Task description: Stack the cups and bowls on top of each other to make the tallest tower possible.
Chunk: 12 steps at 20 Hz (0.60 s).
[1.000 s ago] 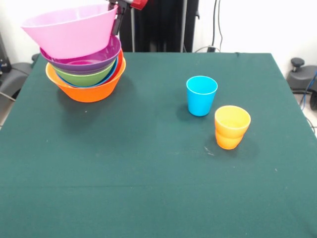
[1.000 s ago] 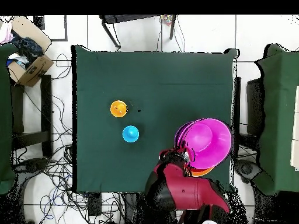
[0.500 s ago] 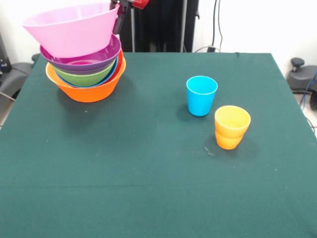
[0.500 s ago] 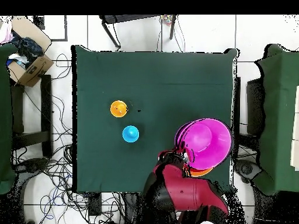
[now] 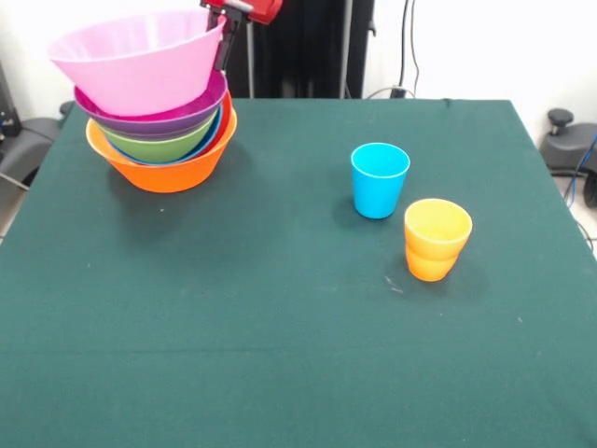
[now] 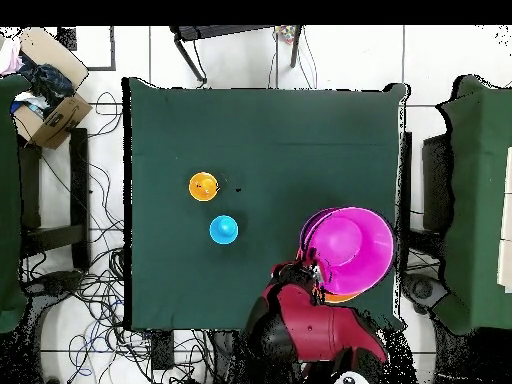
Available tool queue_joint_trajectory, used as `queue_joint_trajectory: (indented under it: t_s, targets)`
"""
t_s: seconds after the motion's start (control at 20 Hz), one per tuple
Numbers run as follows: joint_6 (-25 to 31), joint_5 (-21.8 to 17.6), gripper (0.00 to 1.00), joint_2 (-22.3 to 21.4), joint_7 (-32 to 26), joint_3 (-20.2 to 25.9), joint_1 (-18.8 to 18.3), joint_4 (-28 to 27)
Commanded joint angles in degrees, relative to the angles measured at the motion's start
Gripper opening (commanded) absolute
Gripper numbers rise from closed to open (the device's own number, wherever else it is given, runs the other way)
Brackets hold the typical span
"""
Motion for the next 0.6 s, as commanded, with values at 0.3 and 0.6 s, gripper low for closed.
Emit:
queue_joint_trajectory:
  t_s: [0.3, 0.6]
  targets:
    - [-5.9, 3.1, 0.0, 9.5, 9.5, -1.4, 4.5, -1.9]
    - [-5.7, 4.1, 0.0, 10.7, 9.3, -2.1, 5.6, -2.7]
